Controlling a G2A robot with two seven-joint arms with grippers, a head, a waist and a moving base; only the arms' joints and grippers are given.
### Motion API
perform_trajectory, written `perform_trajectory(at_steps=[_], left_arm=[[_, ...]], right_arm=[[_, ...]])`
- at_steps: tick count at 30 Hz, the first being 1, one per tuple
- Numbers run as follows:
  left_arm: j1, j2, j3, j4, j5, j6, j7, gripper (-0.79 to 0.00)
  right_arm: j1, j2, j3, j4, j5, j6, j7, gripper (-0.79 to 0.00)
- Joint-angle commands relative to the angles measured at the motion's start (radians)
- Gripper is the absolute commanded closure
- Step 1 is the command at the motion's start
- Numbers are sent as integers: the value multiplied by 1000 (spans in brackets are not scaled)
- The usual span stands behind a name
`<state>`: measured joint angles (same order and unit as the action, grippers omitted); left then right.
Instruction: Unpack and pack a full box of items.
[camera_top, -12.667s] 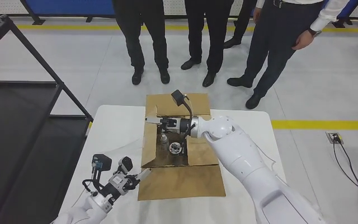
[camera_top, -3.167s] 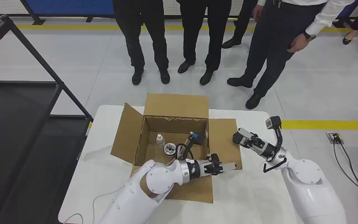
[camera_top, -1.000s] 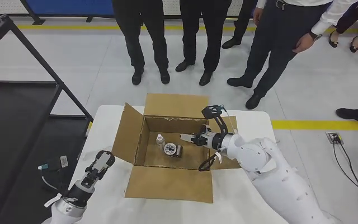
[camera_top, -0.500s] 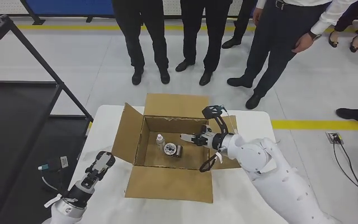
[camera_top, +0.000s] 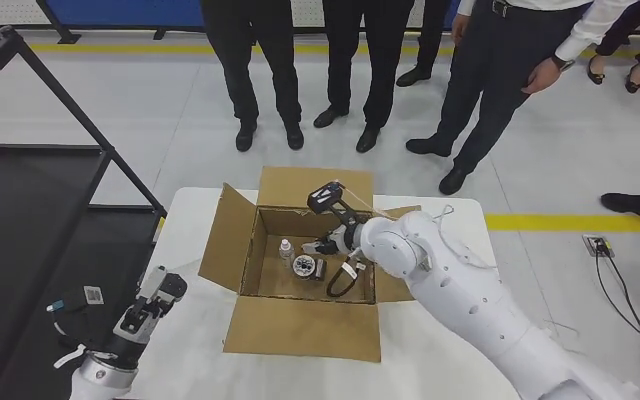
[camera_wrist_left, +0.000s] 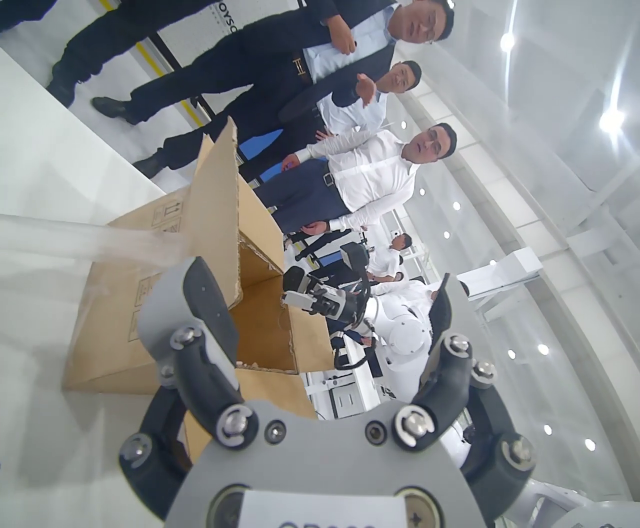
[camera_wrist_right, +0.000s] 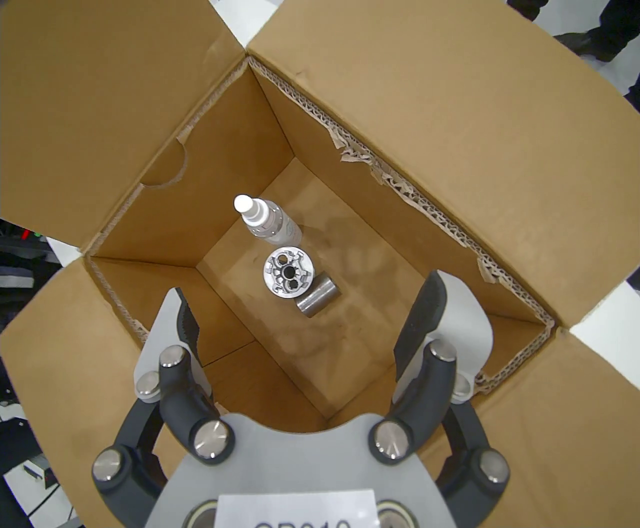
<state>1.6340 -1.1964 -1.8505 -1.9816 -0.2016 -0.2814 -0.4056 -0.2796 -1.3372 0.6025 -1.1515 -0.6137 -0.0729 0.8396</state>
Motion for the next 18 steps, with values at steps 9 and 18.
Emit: perform_trajectory(at_steps=[9,18], left_arm=[[31,0,-40,4,-36,-16,10,-785],[15,1,-24,14,-36,12,3,-785]], right_arm=[[165,-148,-151,354,71,-217,74,-785],[209,-253,-207,513,68,-236,-3,-785]])
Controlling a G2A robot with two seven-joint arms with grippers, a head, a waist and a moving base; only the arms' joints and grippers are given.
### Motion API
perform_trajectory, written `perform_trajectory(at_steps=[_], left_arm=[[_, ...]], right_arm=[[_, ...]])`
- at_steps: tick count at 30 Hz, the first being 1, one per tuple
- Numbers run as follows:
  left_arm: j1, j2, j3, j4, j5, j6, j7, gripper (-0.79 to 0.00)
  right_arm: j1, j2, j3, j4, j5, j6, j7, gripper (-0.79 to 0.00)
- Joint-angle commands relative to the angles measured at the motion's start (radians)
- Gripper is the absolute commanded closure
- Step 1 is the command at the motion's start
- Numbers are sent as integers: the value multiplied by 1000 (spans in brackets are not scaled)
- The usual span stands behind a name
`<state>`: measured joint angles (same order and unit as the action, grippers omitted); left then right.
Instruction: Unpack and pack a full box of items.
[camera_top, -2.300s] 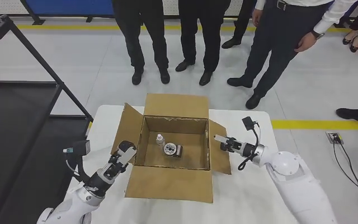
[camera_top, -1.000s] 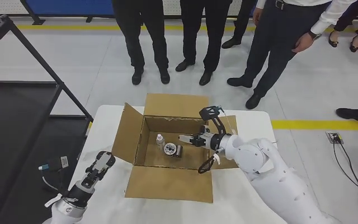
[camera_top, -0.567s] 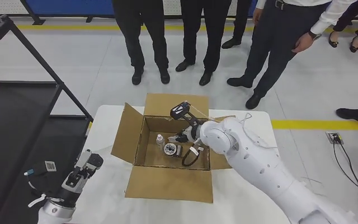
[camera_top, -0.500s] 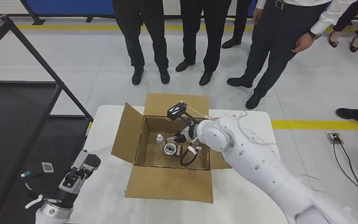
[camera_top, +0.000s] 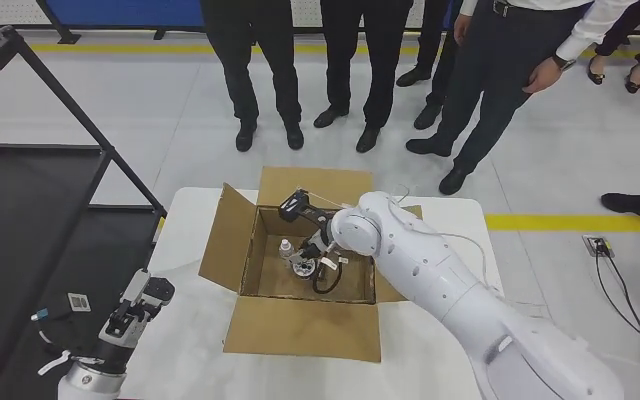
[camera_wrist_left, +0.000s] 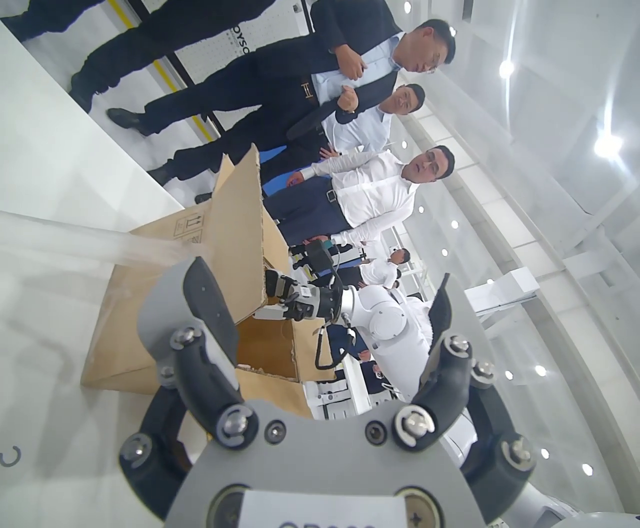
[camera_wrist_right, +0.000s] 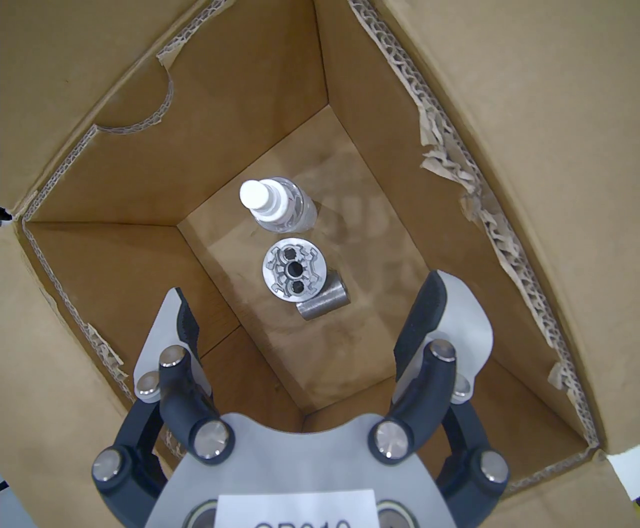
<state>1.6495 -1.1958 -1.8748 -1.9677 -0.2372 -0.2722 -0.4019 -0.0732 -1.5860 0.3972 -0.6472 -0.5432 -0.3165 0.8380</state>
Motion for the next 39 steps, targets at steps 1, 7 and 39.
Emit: perform_trajectory(at_steps=[1,7,39], left_arm=[[-1,0,1,0,0,2,-1,-785],[-1,0,1,0,0,2,-1,-785],[29,-3,11,16,-5,7,12,-785]], right_arm=[[3,-4,-1,9,-2,7,-1,-785],[3,-4,-1,9,-2,7,-1,-785],[-9,-200,-67,284,-166,-108,-260,-785]])
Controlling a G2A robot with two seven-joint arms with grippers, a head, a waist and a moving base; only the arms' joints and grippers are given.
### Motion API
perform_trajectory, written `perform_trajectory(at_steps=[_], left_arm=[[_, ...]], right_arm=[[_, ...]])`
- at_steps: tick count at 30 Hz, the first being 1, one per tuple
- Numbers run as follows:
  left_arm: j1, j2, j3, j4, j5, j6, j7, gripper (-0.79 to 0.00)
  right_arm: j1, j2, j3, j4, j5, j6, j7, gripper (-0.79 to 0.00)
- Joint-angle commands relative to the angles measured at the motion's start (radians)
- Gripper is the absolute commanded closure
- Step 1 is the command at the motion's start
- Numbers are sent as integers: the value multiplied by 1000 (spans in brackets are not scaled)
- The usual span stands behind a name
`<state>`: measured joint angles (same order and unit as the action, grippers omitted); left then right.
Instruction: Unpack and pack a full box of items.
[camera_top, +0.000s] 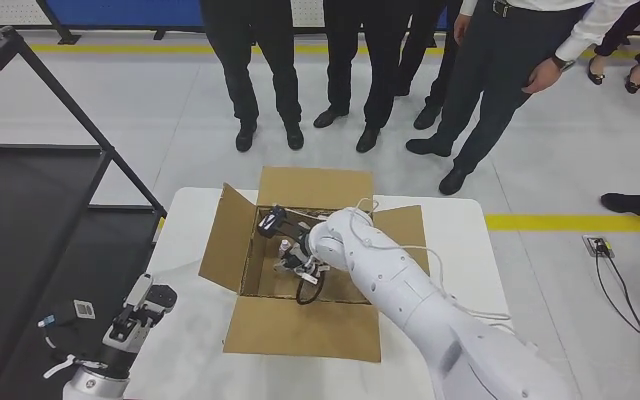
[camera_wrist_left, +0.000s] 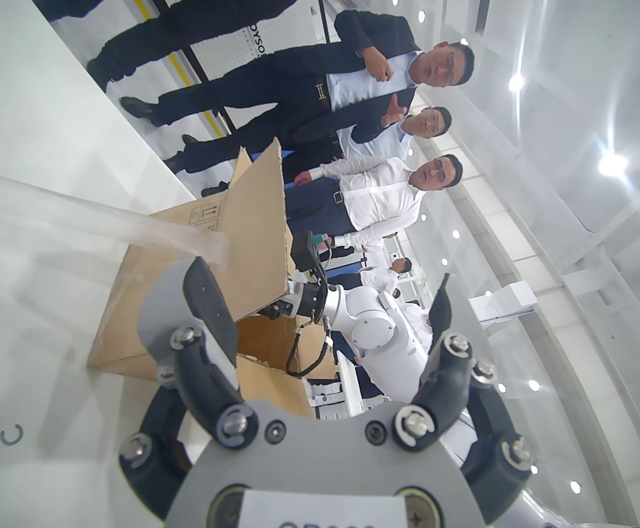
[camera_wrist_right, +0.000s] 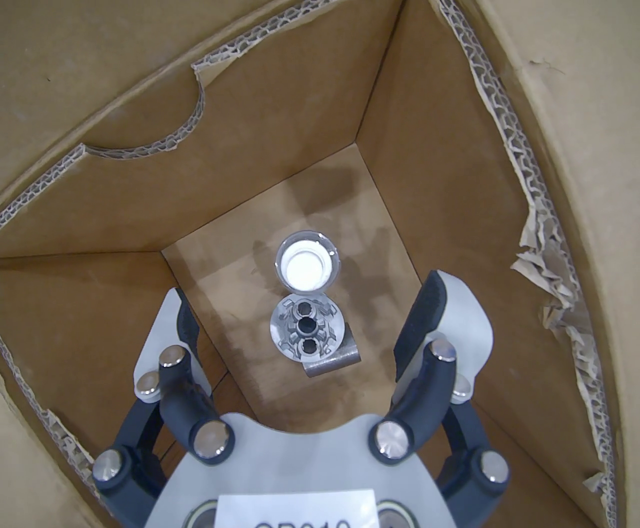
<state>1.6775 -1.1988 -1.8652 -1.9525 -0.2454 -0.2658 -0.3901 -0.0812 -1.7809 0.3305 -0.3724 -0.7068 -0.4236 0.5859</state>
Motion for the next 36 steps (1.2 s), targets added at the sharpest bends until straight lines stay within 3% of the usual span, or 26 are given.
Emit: perform_trajectory(at_steps=[1,3,9,10,12,15,28,31,36], left_arm=[[2,0,2,1,5,-1,0,-785],[7,0,3,0,6,-3,1,-785],[26,-2,1,-9,3,-10,6,-785],[29,-2,0,-10,4,-11,8,-785],[34,-2,-1,-15,4,-12,11,-785],[39,-3,-2,-20,3,-15,13,-785],[46,-4,-2,-24,9,-14,22,-785],[46,-5,-2,-24,10,-14,23,-785],[44,-5,-4,-23,10,-13,25,-785]], right_arm=[[-2,-13,0,19,-4,-1,-19,-785],[-5,-26,-1,37,-9,0,-36,-776],[-6,-57,7,99,-13,0,-73,-594],[-7,-61,9,107,-11,-4,-72,-594],[-6,-68,12,122,-10,-12,-70,-471],[-5,-77,17,141,-10,-19,-66,-360],[1,-96,36,181,-24,-33,-77,-151],[3,-98,40,186,-30,-34,-75,0],[10,-96,48,197,-34,-62,-71,0]])
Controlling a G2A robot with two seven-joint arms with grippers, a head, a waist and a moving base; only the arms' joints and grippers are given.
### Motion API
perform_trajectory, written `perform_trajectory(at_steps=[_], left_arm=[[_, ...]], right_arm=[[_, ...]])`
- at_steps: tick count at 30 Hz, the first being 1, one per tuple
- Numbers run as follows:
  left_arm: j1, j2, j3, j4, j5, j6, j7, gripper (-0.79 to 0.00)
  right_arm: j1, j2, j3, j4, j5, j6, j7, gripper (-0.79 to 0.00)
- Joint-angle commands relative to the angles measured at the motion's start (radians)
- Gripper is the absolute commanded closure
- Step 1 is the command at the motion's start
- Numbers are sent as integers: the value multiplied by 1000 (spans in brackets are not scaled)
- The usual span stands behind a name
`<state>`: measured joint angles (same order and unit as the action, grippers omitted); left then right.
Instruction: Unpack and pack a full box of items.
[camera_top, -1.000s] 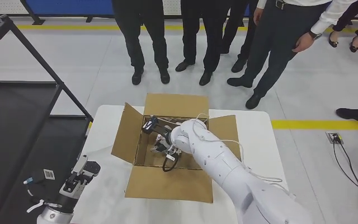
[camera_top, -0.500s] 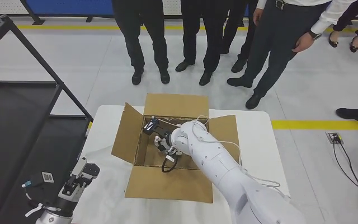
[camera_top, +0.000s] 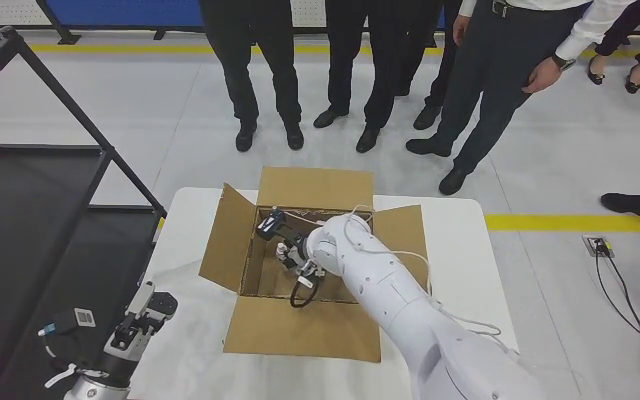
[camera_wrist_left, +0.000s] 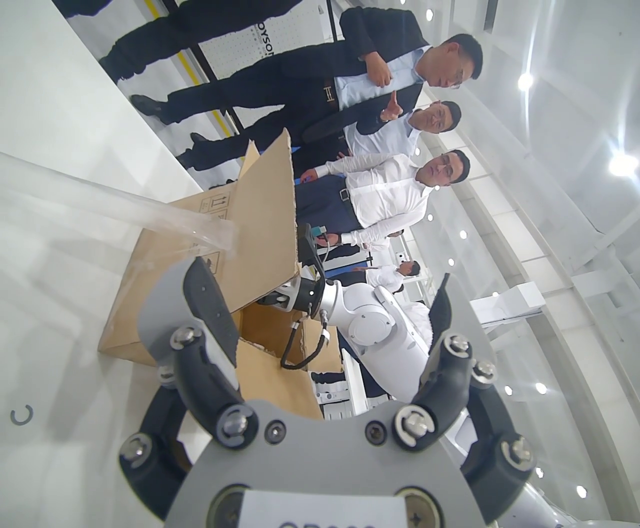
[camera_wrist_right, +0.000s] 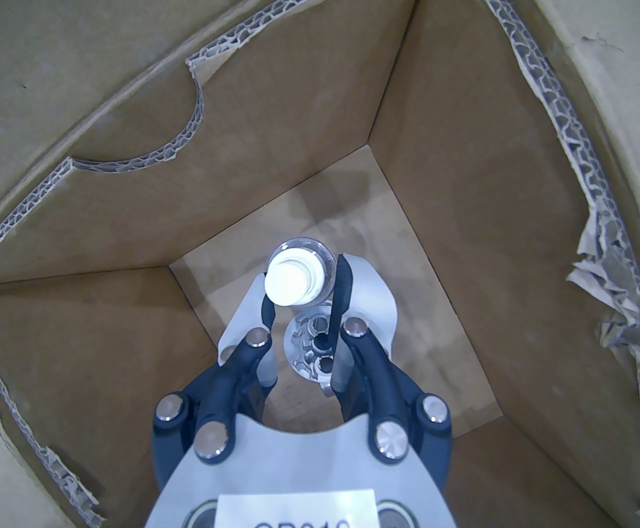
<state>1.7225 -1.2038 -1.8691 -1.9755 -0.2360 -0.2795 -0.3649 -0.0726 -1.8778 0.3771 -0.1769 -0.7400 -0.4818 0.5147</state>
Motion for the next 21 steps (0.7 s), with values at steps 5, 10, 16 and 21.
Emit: perform_trajectory(at_steps=[5,10,16,21], left_arm=[[-12,0,7,0,5,7,-6,-785],[-25,1,16,1,17,14,-11,-785],[-34,2,17,5,25,18,-13,-785],[-37,2,13,7,25,22,-11,-785]], right_arm=[[3,8,9,13,-7,-37,-7,0],[-3,14,19,17,-6,-46,5,-58],[-10,19,30,11,-4,-44,14,-345],[-9,21,37,1,-11,-42,9,-406]])
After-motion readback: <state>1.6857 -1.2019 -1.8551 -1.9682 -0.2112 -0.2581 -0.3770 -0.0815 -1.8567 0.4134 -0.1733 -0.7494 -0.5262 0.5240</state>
